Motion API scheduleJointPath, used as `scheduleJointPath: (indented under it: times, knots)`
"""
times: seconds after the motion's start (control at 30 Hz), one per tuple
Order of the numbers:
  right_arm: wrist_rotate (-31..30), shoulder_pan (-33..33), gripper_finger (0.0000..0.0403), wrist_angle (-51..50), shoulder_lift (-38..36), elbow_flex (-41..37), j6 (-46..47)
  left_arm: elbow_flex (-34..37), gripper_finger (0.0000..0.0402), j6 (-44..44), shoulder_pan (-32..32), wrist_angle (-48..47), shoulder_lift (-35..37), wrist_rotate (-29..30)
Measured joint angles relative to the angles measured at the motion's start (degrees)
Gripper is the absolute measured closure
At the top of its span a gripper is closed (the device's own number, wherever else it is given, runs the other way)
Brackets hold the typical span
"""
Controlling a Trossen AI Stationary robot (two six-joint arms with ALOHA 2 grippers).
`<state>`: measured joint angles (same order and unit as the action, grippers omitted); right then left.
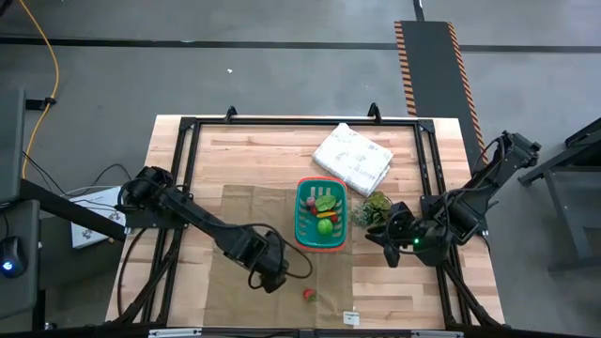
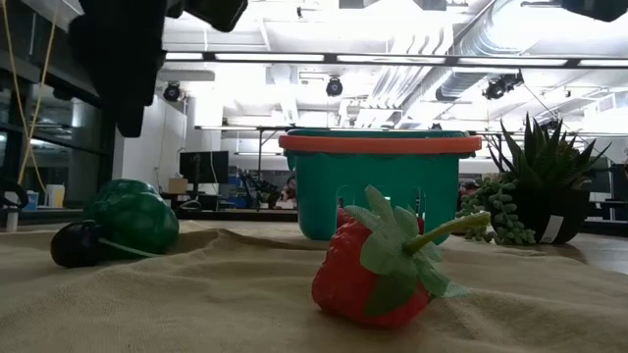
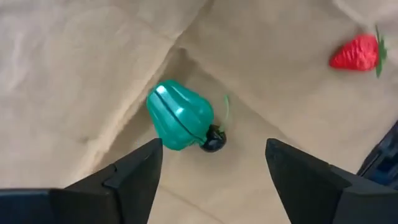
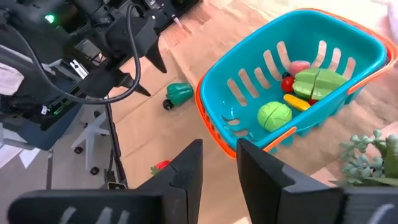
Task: Pick and placing Produce into tupperware
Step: Put the green bell pepper into the basket
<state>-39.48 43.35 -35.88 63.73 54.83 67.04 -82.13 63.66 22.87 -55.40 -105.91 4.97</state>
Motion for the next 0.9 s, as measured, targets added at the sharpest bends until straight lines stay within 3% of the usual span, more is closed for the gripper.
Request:
scheduleJointPath:
  times: [0.23, 0.53, 0.77, 0.9]
  knots:
    - [-0.51, -3.64, 0.0314, -1.30, -3.48, -0.03, -3.90, 0.33, 0.0127, 15.13, -0.04, 0.38, -0.74, 1.77]
    - [4.62, -6.70, 0.0314, -5.26, -14.98, -0.04, -13.67, 0.35, 0.0120, 25.72, -0.85, -0.17, -3.08, 1.68]
    - [13.06, -7.98, 0.0314, -7.63, -22.67, -0.04, -22.03, 0.37, 0.0072, 30.77, -0.74, -0.92, -3.06, 0.87]
    - [14.12, -8.09, 0.0314, -10.09, -25.61, -0.04, -23.40, 0.33, 0.0038, 33.29, -0.74, -1.21, -3.46, 0.32]
